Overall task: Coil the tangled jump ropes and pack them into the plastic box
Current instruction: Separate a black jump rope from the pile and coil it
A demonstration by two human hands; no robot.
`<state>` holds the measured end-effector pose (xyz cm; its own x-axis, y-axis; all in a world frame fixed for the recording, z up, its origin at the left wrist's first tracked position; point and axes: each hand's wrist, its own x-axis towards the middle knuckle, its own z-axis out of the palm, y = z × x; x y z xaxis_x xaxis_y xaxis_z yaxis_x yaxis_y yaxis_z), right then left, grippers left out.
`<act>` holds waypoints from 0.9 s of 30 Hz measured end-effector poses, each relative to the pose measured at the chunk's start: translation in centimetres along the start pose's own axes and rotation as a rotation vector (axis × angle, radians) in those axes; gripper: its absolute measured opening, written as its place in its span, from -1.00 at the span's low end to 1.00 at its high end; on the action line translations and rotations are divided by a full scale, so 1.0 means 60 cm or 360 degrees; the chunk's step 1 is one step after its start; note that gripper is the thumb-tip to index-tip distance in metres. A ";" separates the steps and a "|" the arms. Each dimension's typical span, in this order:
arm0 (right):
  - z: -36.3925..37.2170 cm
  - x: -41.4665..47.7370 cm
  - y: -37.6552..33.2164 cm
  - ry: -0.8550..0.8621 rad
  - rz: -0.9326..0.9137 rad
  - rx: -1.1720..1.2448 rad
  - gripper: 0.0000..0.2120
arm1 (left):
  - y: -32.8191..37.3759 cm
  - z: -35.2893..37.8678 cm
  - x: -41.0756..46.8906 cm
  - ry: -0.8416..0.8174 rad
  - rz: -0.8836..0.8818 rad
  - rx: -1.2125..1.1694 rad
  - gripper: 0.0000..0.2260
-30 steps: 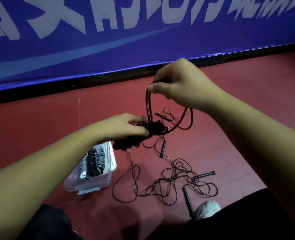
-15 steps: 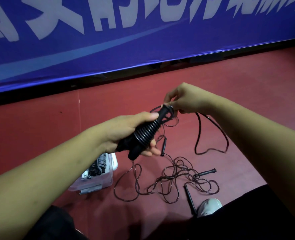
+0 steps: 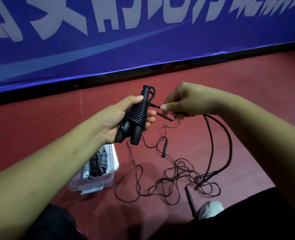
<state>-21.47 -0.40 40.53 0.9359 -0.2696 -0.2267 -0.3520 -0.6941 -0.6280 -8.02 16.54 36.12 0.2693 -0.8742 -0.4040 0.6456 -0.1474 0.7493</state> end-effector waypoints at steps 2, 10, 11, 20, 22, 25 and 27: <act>-0.003 -0.004 -0.010 -0.0004 -0.0028 -0.0086 -0.75 | -0.001 0.000 0.000 0.0003 0.0039 0.0033 -0.63; -0.005 -0.014 -0.037 -0.0102 -0.0099 -0.0223 -0.74 | 0.004 -0.003 0.005 0.0060 0.0115 0.0065 -0.68; -0.008 -0.015 -0.038 -0.0079 -0.0131 -0.0251 -0.76 | 0.006 -0.004 0.005 0.0061 0.0122 0.0077 -0.69; -0.018 -0.017 -0.043 0.0288 -0.0390 -0.0524 -0.89 | 0.012 -0.006 0.000 0.0106 0.0042 0.0311 -0.57; -0.018 -0.017 -0.046 0.0339 -0.0403 -0.0495 -0.91 | 0.013 -0.006 0.000 0.0159 0.0052 0.0522 -0.59; -0.023 -0.020 -0.046 0.0391 -0.0436 -0.0374 -0.92 | 0.010 -0.009 0.004 0.0171 0.0047 0.0831 -0.67; -0.020 -0.019 -0.046 0.0409 -0.0450 -0.0363 -0.91 | 0.006 -0.008 0.007 0.0189 0.0081 0.1024 -0.77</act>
<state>-21.56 1.03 43.44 0.9725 -0.1853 0.1408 -0.1033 -0.8860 -0.4519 -7.36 16.36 35.98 0.3889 -0.8358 -0.3875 0.0837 -0.3868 0.9183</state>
